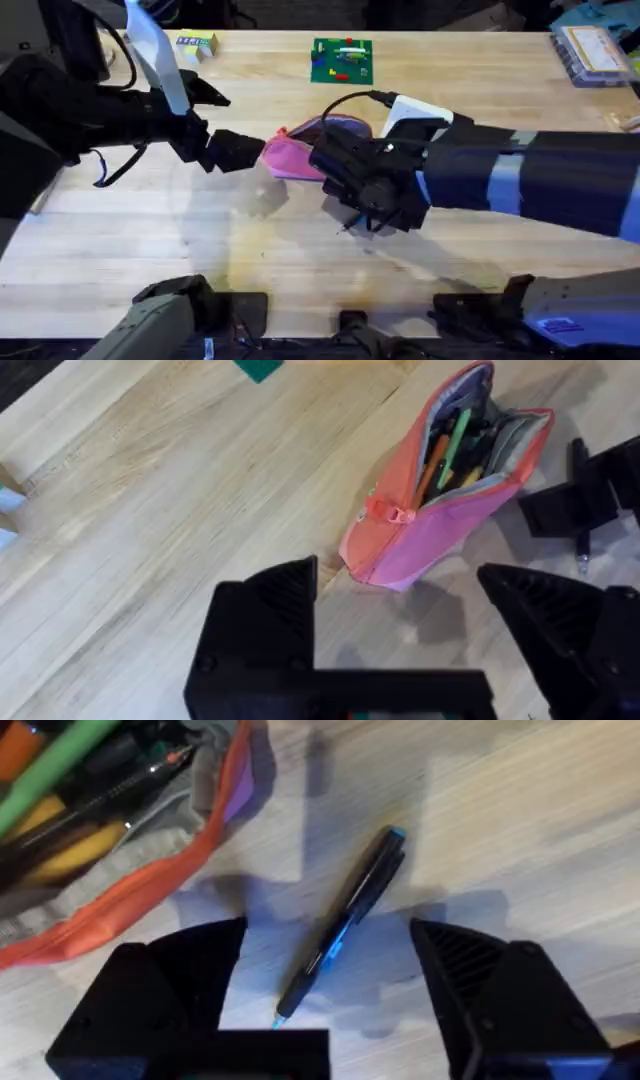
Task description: Unzip the bag, pick up the pens from the table one at a time and place them inside, then zip the bag closed.
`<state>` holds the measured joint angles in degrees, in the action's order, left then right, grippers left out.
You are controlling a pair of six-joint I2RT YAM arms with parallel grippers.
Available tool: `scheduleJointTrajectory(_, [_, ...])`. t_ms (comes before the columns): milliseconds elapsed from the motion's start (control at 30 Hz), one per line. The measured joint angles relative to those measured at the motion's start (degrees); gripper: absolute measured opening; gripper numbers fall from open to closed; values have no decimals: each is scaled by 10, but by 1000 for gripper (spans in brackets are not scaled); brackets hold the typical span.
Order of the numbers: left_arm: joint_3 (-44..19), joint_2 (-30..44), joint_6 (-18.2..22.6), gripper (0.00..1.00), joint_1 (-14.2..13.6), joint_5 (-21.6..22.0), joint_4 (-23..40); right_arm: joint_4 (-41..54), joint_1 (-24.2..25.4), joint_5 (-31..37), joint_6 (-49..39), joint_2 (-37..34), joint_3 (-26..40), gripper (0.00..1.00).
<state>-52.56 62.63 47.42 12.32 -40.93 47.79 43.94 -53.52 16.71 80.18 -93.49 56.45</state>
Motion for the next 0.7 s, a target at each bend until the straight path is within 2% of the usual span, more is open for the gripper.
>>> scheduleJointTrajectory(33, [0, 0, 0, 993, 0, 0, 0, 0, 0, 0, 0, 0, 0, 993])
scheduleJointTrajectory(100, [0, 0, 0, 993, 0, 0, 0, -1, 0, 0, 0, 0, 0, 926])
scheduleJointTrajectory(200, [0, 0, 0, 993, 0, 0, 0, -1, 0, 0, 0, 0, 0, 708])
scheduleJointTrajectory(300, [0, 0, 0, 993, 0, 0, 0, -1, 0, 0, 0, 0, 0, 629])
scheduleJointTrajectory(367, [0, 0, 0, 993, 0, 0, 0, -1, 0, 0, 0, 0, 0, 519])
scheduleJointTrajectory(400, [0, 0, 0, 993, 0, 0, 0, 0, 0, 0, -1, 0, 0, 454])
scheduleJointTrajectory(533, [0, 0, 0, 993, 0, 0, 0, 9, 0, 1, 0, 0, 0, 67])
scheduleJointTrajectory(700, [0, 0, 0, 993, 0, 0, 0, 15, 5, 0, 2, 0, 2, 41])
